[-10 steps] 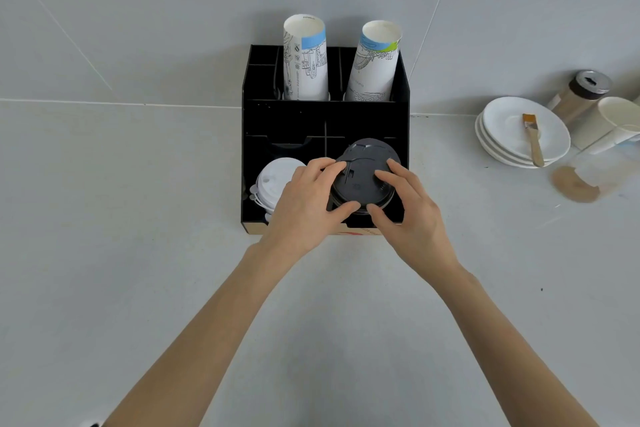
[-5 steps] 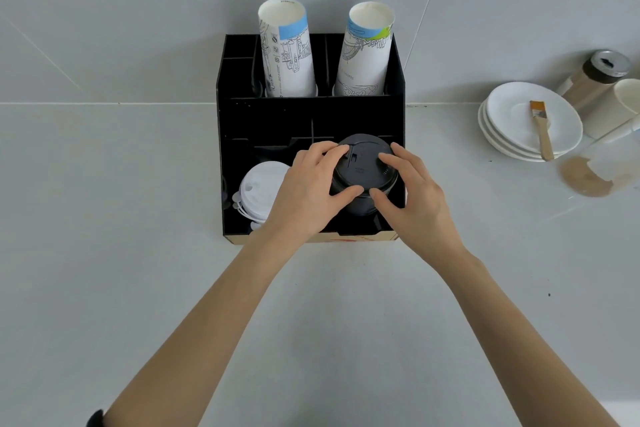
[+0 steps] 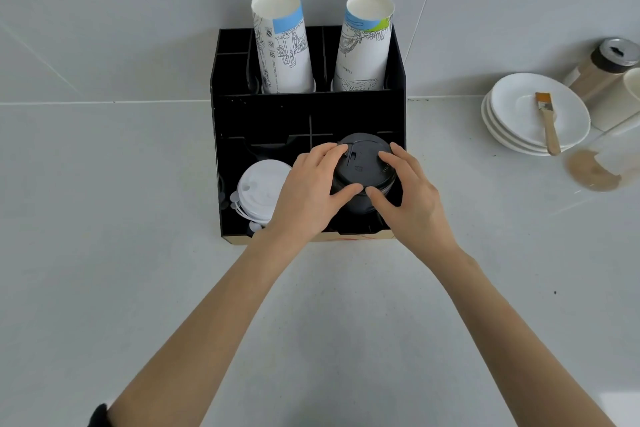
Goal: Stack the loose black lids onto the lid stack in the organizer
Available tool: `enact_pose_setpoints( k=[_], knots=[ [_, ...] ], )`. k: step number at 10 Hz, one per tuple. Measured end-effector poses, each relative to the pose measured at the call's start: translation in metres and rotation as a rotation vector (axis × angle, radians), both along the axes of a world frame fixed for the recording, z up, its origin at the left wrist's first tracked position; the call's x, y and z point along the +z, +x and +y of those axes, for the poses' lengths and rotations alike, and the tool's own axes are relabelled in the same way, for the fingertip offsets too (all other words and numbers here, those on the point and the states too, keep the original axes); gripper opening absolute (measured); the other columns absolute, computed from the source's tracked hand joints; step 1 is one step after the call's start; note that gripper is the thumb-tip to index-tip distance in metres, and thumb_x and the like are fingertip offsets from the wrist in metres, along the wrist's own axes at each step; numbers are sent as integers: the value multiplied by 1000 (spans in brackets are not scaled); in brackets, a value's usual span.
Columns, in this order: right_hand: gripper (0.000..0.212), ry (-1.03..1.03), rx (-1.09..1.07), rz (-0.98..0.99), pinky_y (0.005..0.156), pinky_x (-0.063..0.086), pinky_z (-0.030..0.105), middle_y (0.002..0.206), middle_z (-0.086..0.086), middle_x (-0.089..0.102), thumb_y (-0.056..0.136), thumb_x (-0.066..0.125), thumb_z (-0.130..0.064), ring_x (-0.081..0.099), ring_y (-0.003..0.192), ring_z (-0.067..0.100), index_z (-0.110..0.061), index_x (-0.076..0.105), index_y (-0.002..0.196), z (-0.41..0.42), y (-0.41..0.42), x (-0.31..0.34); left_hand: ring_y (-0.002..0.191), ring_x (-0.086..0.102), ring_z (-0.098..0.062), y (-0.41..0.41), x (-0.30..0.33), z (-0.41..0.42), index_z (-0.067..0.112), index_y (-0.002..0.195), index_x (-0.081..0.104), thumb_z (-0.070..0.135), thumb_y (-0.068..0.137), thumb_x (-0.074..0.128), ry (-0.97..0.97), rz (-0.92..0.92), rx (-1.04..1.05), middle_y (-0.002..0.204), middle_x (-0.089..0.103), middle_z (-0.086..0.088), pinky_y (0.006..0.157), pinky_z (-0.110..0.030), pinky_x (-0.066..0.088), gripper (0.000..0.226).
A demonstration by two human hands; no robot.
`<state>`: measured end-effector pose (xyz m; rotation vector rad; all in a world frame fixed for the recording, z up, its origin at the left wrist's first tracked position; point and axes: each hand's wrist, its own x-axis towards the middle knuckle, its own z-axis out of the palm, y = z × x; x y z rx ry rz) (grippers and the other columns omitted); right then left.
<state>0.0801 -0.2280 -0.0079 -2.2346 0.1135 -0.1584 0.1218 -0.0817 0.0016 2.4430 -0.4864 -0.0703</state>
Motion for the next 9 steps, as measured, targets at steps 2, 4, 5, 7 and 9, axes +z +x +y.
enact_pose_setpoints(
  k=[2,4,5,7,9],
  knots=[
    [48,63,-16,-43,84,21,-11,143,0,37,81,62,-16,33,116,-4,-18,44,126,1,-7,-6,123,36,-21,-3,-3,4,16,130,36,32,80,61,-23,-12,-32,137,42,-4,98,-29,33,58],
    [47,94,-22,-62,86,24,-10,138,0,41,78,66,-17,35,114,-3,-19,47,122,-2,-11,-7,121,37,-20,-5,-5,8,17,128,39,32,79,62,-70,-1,-61,135,44,-4,95,-25,31,57],
    [47,62,-14,-59,84,23,-10,137,1,41,78,66,-17,38,114,1,-18,48,122,-3,-10,-6,120,38,-20,-4,-5,8,18,127,39,32,78,63,-77,8,-59,135,43,-4,94,-24,30,57],
    [46,-62,53,-15,91,31,11,136,2,41,78,66,-23,43,120,15,-18,47,120,-8,-7,4,119,40,-24,2,2,9,17,126,39,31,75,67,-21,47,-100,134,40,-6,95,-33,38,59],
    [48,-172,82,44,105,29,31,140,6,37,82,59,-31,37,127,23,-16,44,124,-14,1,29,134,25,-29,9,24,13,19,137,20,44,78,59,148,83,-104,149,20,-10,107,-51,31,75]
  ],
)
